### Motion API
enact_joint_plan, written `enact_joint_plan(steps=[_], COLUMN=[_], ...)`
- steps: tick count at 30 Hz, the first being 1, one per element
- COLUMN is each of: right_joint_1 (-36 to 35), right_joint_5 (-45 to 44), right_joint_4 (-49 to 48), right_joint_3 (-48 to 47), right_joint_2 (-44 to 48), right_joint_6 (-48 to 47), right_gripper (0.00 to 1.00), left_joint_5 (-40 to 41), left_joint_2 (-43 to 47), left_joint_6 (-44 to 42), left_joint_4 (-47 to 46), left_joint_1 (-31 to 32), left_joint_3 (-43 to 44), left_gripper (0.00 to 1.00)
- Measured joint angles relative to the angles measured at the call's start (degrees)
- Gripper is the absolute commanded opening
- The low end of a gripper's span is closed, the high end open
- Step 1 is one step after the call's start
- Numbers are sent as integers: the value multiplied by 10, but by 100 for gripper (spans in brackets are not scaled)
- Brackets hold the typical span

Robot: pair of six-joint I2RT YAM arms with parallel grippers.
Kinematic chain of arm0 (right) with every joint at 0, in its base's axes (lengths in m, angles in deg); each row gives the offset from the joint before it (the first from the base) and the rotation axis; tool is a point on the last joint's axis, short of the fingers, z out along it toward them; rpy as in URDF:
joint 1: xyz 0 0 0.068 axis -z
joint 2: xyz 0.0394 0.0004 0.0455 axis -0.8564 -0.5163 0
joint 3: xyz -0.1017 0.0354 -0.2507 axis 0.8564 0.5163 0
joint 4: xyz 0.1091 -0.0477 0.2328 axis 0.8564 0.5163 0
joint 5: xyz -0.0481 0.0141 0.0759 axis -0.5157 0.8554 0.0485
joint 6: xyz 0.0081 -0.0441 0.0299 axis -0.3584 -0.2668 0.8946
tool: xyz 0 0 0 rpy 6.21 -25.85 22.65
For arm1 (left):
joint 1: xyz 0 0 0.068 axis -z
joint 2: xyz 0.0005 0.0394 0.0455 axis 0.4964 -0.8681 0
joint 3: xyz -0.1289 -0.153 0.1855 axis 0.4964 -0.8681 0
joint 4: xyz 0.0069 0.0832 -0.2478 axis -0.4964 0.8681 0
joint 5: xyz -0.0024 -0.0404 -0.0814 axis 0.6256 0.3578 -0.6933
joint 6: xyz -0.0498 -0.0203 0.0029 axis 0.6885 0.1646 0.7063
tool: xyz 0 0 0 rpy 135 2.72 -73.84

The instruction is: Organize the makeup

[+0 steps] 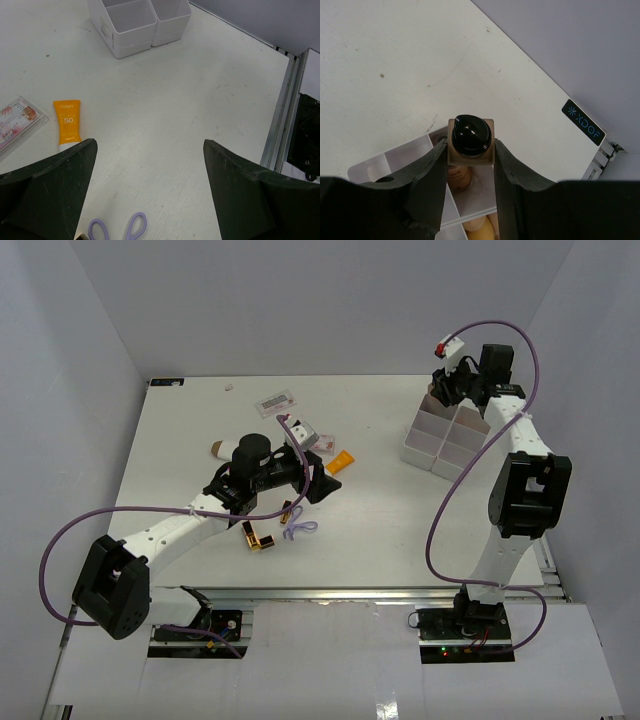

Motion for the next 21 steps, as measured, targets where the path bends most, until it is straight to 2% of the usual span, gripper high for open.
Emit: enact_joint_plan(steps=[17, 21], right_joint_1=[0, 0], right_joint_5=[8, 7], right_joint_4=[-19, -19], right_joint_3=[55, 56], right_joint_2=[20, 21], right_joint_6=[3, 3], right_gripper=[17, 20], left_joint_5=[0, 0], left_joint_2=[0, 0], left_joint_6=[0, 0], left_joint_4=[0, 0], left_joint_1=[0, 0], left_joint_3=[0, 0], left_gripper=[98, 98])
